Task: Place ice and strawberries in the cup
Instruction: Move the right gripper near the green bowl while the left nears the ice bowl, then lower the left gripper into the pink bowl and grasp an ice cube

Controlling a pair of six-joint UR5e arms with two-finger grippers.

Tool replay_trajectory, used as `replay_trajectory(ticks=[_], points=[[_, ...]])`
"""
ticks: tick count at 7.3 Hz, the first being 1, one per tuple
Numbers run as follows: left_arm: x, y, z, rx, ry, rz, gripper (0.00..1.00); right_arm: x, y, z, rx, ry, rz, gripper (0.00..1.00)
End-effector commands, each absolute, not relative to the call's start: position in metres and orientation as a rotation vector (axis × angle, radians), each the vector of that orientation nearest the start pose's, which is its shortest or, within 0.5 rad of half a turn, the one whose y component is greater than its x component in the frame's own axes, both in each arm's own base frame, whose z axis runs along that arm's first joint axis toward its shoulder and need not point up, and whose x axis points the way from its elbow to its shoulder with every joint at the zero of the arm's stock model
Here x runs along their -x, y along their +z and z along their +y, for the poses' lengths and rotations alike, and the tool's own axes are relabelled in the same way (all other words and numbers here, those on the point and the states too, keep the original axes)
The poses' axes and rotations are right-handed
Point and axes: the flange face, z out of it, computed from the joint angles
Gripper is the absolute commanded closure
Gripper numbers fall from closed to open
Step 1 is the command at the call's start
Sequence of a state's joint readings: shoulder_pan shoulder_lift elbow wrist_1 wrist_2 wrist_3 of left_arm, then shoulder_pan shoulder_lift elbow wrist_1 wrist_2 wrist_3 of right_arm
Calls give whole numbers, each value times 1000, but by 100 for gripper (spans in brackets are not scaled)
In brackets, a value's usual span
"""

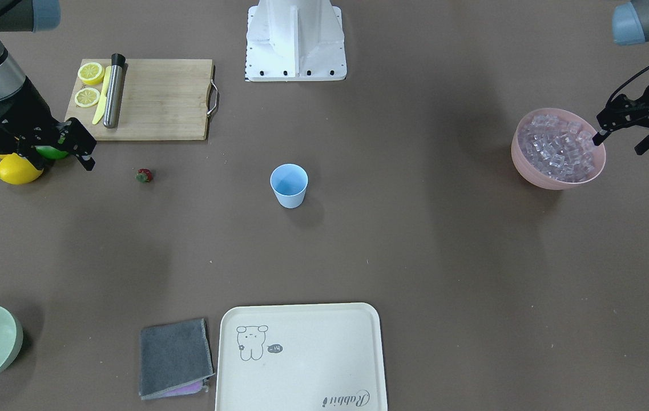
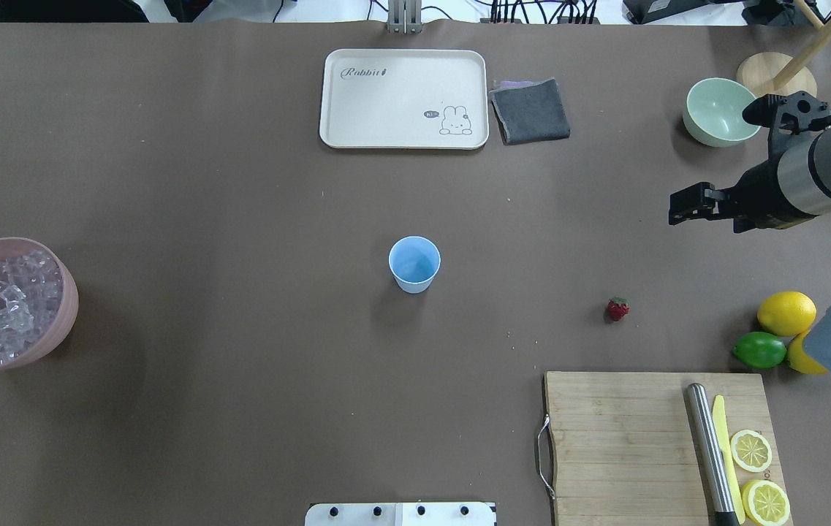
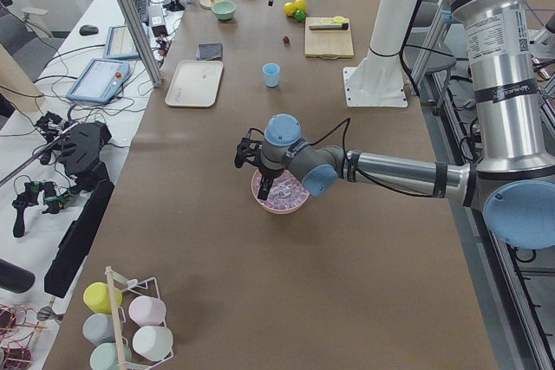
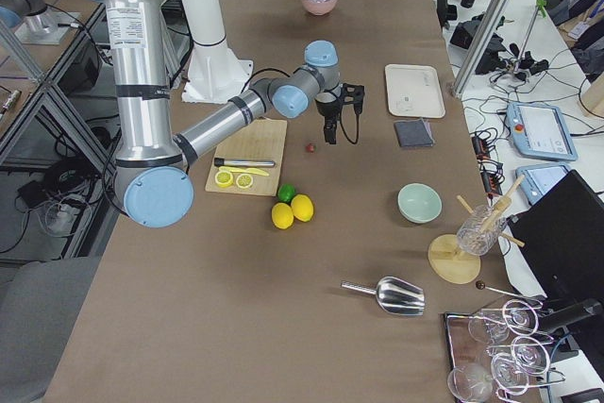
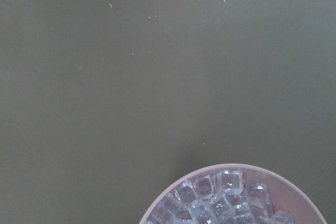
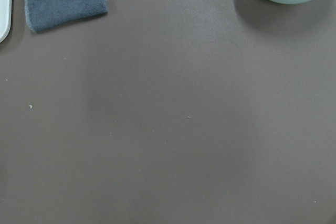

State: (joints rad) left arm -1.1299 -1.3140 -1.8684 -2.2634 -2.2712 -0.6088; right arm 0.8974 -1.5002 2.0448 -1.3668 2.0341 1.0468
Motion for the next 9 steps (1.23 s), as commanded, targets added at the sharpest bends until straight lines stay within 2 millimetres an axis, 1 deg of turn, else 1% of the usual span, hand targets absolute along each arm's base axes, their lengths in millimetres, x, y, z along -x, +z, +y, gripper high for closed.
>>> replay_trajectory(ticks=[1, 2, 3, 4, 5, 6, 7, 9], points=[[-148, 558, -369, -304, 105, 912, 3, 242, 381, -446, -145, 179, -843, 0], [-176, 560, -366, -310, 85, 873, 4, 242, 382, -446, -144, 179, -842, 0], [-185, 569, -369, -302, 94, 861, 7, 242, 383, -446, -143, 180, -841, 0], [-192, 571, -379, -303, 85, 860, 10, 242, 384, -446, -141, 180, -839, 0], [-202, 584, -393, -291, 80, 854, 15, 243, 386, -447, -140, 181, -836, 0], [-209, 585, -402, -296, 80, 851, 15, 243, 386, -447, -140, 181, -836, 0], [-207, 585, -401, -293, 77, 853, 15, 243, 384, -447, -143, 181, -839, 0], [-204, 574, -396, -302, 81, 872, 15, 242, 384, -447, -143, 182, -837, 0]])
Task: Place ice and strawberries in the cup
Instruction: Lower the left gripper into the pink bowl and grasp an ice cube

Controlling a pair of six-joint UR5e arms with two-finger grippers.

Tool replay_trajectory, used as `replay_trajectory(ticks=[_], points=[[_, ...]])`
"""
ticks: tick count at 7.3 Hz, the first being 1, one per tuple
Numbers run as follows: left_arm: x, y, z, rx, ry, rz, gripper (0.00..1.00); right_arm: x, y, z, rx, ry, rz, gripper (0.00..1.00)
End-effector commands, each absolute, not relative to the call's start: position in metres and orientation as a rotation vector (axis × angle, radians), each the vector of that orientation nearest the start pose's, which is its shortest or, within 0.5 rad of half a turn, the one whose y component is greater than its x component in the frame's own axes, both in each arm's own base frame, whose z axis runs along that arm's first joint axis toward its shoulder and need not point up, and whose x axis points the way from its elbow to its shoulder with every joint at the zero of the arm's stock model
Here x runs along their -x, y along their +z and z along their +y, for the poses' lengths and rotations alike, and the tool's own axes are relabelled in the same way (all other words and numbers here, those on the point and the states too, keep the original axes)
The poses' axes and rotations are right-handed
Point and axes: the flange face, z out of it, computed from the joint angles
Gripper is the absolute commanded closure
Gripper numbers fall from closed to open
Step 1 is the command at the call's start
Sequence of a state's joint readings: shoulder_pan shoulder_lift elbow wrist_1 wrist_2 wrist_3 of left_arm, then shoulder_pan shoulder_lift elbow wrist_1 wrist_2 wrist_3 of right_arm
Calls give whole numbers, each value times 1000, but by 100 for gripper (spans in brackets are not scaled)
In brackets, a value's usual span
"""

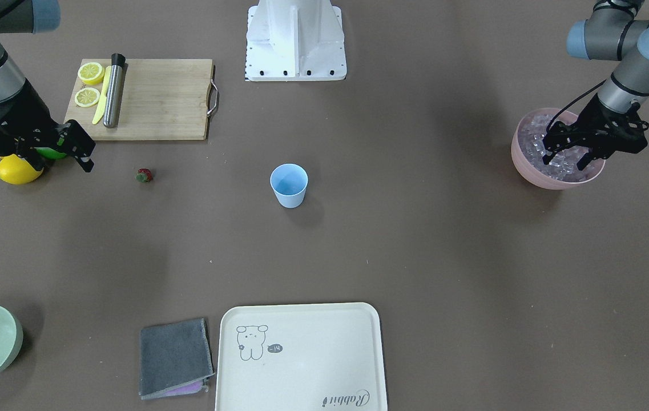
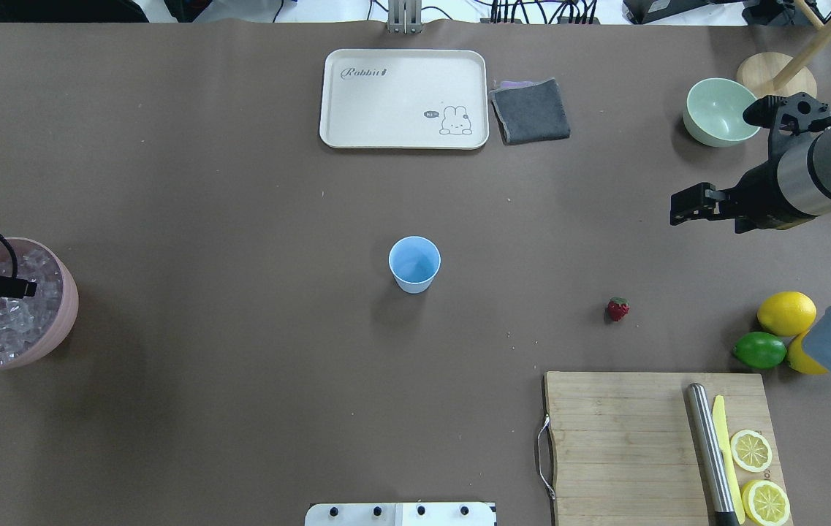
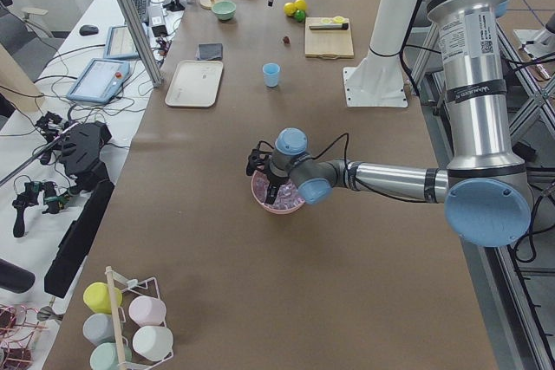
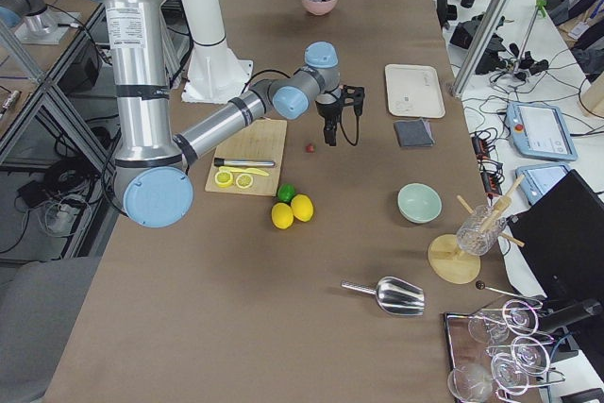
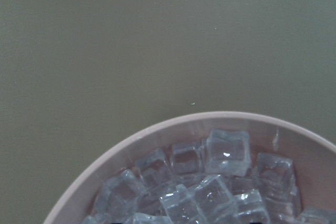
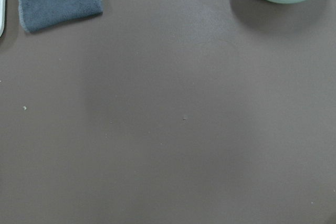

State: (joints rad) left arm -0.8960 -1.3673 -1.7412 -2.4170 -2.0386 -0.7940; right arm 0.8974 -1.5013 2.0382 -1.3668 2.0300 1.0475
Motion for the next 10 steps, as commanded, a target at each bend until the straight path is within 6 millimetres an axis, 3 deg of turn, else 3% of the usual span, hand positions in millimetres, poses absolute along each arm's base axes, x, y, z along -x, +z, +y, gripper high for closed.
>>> replay_trajectory(ticks=[1, 3, 5, 6, 8, 10], points=[[-203, 573, -395, -302, 81, 872, 16, 242, 385, -446, -143, 182, -837, 0], [-202, 577, -395, -298, 78, 865, 36, 242, 385, -446, -143, 182, -837, 0], [-202, 578, -395, -297, 79, 864, 45, 241, 385, -446, -142, 184, -836, 0], [-202, 577, -395, -300, 80, 866, 58, 240, 386, -445, -141, 185, -835, 0], [-202, 572, -395, -305, 82, 871, 100, 240, 385, -445, -142, 185, -836, 0], [-201, 562, -394, -319, 88, 885, 100, 240, 385, -445, -142, 185, -836, 0]])
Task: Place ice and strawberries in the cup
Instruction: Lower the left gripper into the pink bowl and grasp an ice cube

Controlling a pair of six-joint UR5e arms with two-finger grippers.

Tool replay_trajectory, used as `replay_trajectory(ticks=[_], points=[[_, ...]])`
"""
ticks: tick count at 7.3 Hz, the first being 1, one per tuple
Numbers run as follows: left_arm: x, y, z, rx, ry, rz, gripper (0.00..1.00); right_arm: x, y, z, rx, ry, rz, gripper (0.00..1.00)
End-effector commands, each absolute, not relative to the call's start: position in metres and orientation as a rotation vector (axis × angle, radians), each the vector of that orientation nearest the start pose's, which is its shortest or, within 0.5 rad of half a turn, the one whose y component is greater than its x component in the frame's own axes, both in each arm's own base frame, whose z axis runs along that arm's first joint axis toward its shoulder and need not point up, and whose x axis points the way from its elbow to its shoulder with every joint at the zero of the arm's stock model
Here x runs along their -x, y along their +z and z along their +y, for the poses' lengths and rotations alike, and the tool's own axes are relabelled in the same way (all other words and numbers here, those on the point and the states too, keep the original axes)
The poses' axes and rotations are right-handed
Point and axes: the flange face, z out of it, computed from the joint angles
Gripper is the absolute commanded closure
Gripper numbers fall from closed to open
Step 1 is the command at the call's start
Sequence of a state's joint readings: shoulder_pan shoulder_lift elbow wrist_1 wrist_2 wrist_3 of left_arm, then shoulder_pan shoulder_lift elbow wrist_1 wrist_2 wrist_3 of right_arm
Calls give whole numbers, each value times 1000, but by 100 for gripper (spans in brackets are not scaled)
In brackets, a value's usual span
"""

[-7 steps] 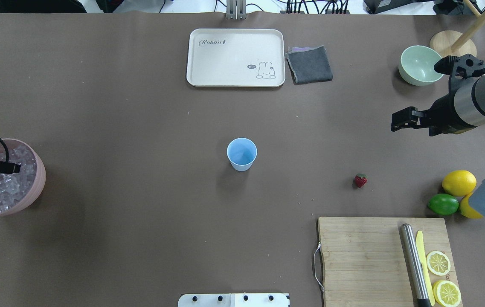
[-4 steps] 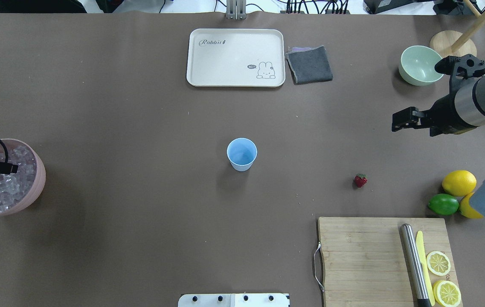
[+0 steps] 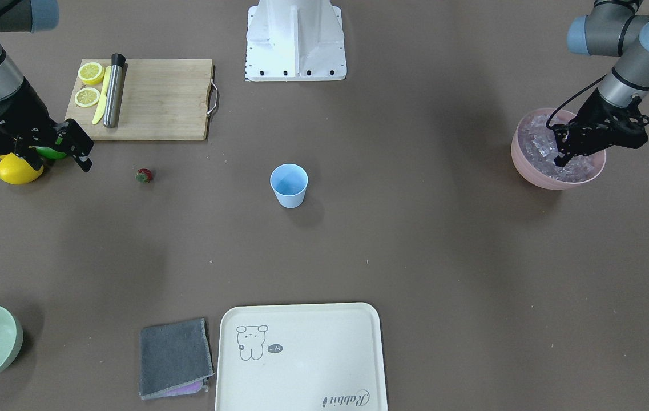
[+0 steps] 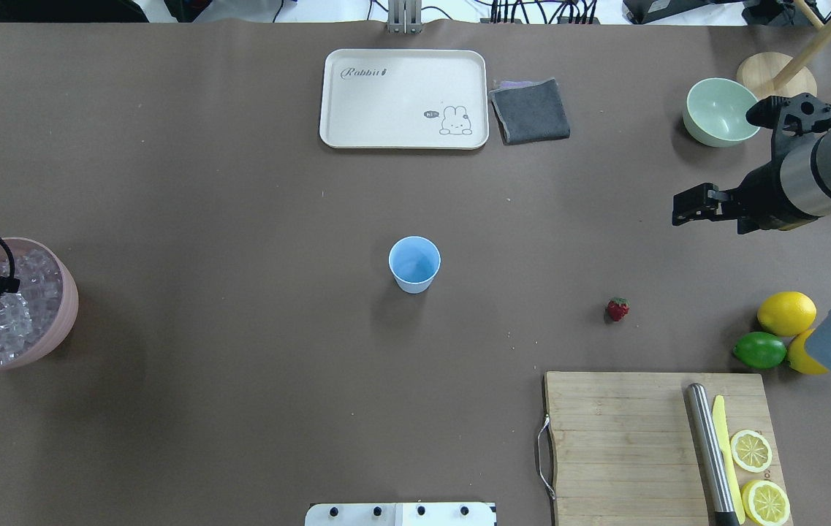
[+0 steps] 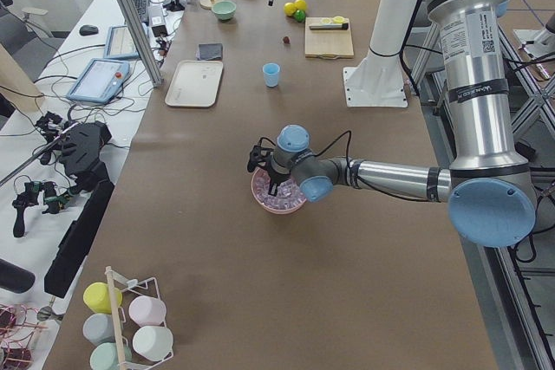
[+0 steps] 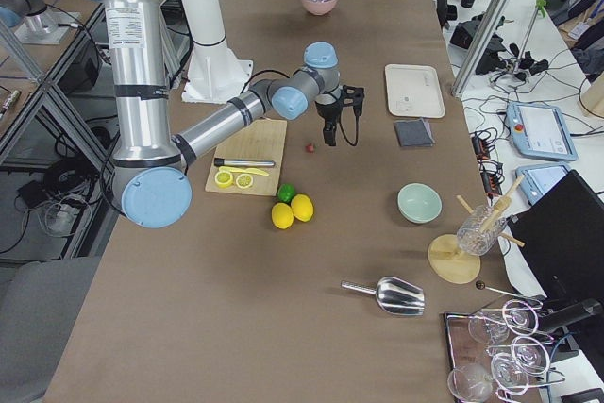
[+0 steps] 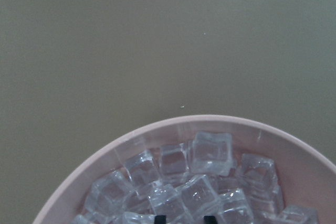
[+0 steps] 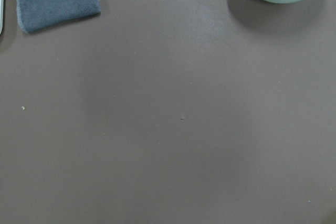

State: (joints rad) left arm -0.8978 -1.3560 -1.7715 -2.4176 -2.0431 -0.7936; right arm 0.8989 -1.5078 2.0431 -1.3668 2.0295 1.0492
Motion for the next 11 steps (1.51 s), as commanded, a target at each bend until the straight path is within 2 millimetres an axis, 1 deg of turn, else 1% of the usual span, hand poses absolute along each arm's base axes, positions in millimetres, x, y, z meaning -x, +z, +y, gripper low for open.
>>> replay_trajectory(ticks=[1, 2, 3, 4, 5, 7, 9, 11], points=[[-197, 556, -393, -294, 103, 921, 100, 240, 385, -445, -142, 185, -836, 0], [-178, 551, -402, -286, 82, 955, 100, 240, 385, -445, -143, 185, -837, 0], [-173, 552, -404, -287, 74, 957, 100, 241, 385, -445, -141, 184, -836, 0], [-172, 551, -405, -295, 72, 954, 27, 241, 385, -445, -142, 183, -837, 0], [-171, 553, -404, -314, 80, 935, 3, 240, 385, -444, -141, 184, -836, 0], [-174, 559, -405, -328, 74, 906, 3, 240, 385, -444, -141, 184, -836, 0], [-185, 558, -400, -317, 98, 910, 3, 240, 386, -444, -141, 185, -834, 0], [-201, 559, -394, -315, 122, 898, 3, 240, 387, -444, -140, 185, -833, 0]])
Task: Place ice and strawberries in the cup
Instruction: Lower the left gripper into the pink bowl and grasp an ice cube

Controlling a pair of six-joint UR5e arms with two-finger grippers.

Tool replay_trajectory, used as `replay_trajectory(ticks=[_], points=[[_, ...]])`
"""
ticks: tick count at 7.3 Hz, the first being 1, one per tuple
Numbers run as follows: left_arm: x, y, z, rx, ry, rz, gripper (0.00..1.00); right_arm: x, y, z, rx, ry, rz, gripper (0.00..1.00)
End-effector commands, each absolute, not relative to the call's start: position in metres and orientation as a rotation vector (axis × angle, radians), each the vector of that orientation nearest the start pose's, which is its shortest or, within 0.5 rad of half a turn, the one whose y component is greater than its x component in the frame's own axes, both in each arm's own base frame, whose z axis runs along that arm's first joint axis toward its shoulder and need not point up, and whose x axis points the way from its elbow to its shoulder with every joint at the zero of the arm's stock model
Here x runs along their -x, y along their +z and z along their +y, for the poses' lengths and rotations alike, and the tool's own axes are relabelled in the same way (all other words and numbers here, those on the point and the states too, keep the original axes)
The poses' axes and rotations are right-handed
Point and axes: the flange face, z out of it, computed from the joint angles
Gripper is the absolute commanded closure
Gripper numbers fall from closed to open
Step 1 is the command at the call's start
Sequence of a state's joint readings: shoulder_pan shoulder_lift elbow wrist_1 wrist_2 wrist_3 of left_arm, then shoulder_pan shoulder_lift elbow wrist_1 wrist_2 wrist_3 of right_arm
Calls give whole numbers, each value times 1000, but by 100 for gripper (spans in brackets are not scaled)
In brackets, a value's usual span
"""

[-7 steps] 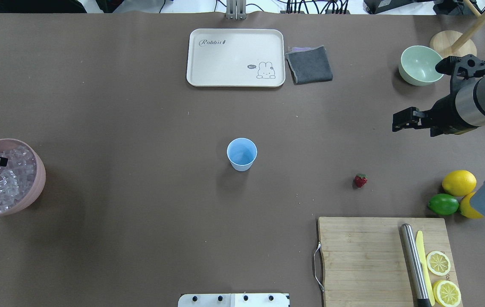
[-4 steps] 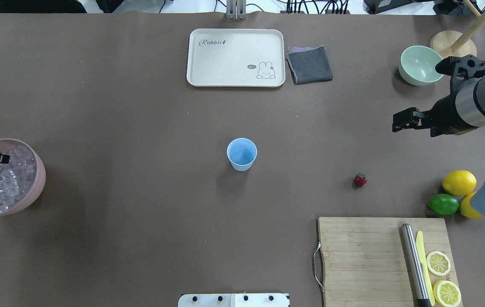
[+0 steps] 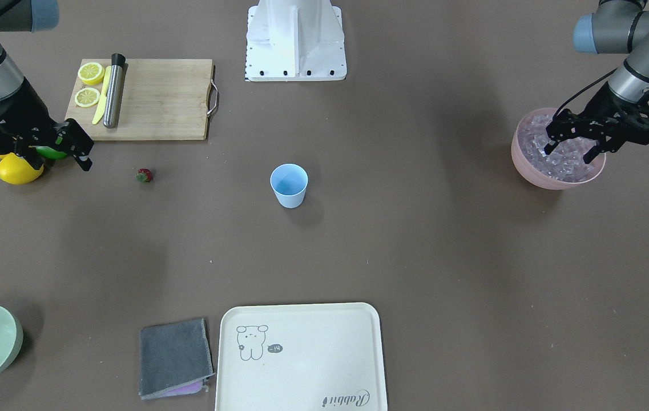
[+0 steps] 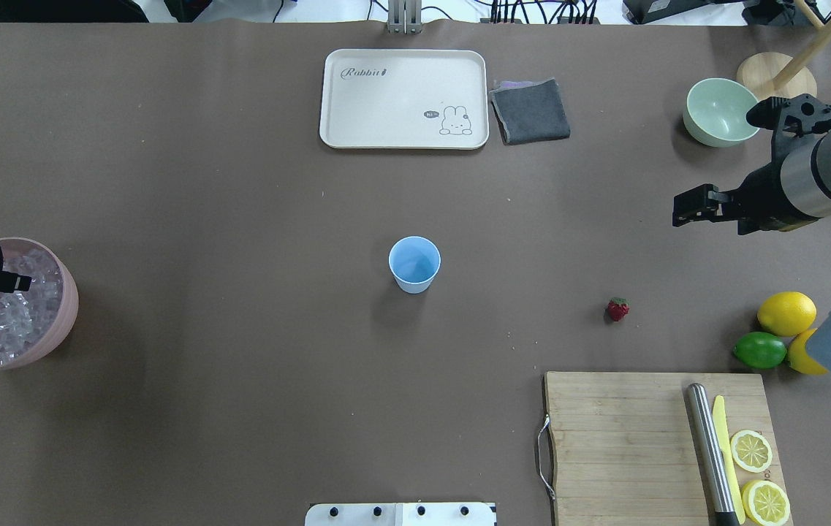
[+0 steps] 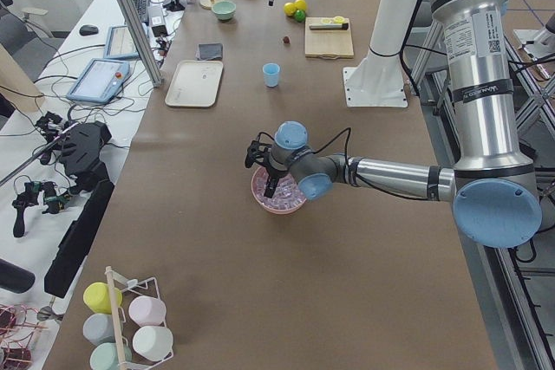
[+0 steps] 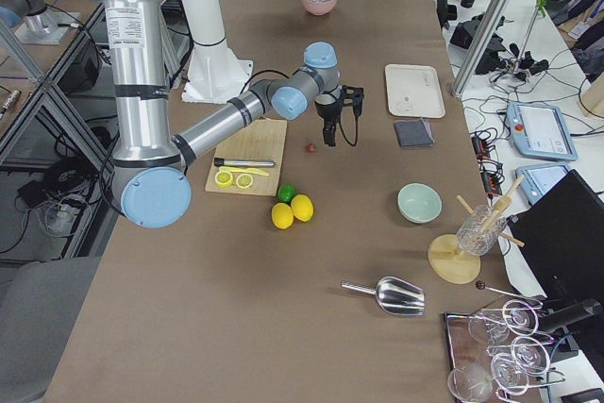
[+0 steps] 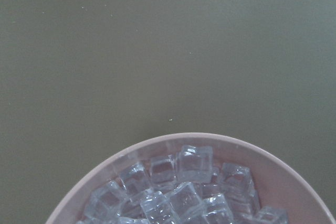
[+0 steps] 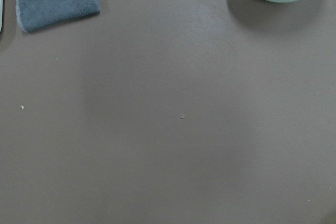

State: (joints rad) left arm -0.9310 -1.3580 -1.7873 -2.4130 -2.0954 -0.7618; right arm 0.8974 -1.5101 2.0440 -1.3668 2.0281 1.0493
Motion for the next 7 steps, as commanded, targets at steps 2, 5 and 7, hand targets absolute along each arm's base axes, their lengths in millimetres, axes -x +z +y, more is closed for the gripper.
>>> replay_trajectory(ticks=[2, 5, 7], points=[[-208, 561, -387, -300, 128, 897, 3, 241, 389, -445, -136, 186, -831, 0], [-215, 564, -377, -280, 152, 898, 3, 241, 389, -445, -136, 186, -831, 0], [-214, 568, -370, -268, 160, 893, 3, 241, 390, -445, -135, 186, -830, 0]])
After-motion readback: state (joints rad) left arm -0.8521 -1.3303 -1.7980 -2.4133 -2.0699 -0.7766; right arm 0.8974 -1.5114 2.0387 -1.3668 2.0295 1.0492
